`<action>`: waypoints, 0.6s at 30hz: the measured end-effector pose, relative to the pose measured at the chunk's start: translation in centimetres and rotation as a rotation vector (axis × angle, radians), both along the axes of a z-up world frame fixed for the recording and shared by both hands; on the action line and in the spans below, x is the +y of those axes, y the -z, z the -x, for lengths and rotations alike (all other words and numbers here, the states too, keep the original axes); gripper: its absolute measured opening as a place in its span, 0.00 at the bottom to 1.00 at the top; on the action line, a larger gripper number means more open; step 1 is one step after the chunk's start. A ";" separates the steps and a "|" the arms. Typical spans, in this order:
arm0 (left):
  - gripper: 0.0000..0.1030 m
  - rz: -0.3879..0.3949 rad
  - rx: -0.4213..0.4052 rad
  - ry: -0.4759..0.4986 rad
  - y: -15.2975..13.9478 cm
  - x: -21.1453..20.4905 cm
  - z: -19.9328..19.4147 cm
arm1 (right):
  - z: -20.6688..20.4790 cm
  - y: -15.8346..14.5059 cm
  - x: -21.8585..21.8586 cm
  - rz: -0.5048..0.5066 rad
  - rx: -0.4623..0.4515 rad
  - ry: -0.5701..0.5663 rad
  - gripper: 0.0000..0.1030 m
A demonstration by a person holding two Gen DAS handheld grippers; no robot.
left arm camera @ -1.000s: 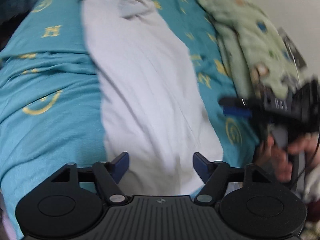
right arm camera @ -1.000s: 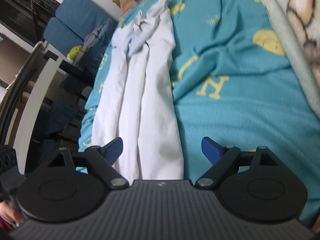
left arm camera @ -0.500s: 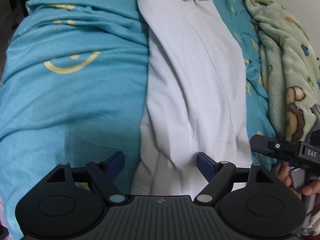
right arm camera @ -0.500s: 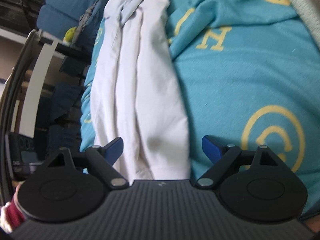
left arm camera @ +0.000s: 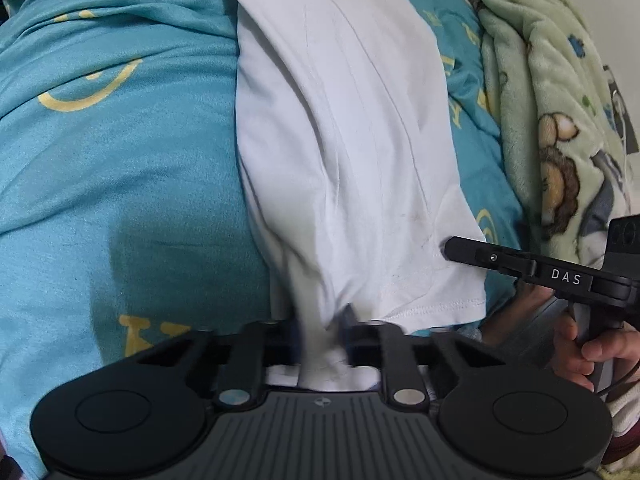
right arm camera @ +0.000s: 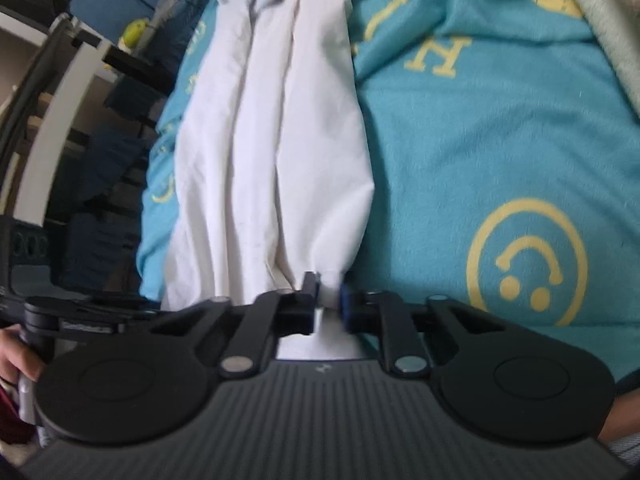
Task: Fold clothes
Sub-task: 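Grasp the hem with the right gripper while the left gripper lifts it toward the collar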
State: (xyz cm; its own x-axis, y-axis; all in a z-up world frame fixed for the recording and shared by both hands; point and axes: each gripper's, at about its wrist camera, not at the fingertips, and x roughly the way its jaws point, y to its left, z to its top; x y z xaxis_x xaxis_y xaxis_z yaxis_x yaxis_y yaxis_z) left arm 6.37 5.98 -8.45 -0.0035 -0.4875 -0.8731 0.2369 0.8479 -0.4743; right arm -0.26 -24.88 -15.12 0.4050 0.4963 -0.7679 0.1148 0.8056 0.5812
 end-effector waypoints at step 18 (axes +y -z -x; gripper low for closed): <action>0.07 0.324 -0.278 -0.151 -14.1 4.6 5.8 | 4.3 -9.1 -3.0 -0.217 -0.257 0.058 0.06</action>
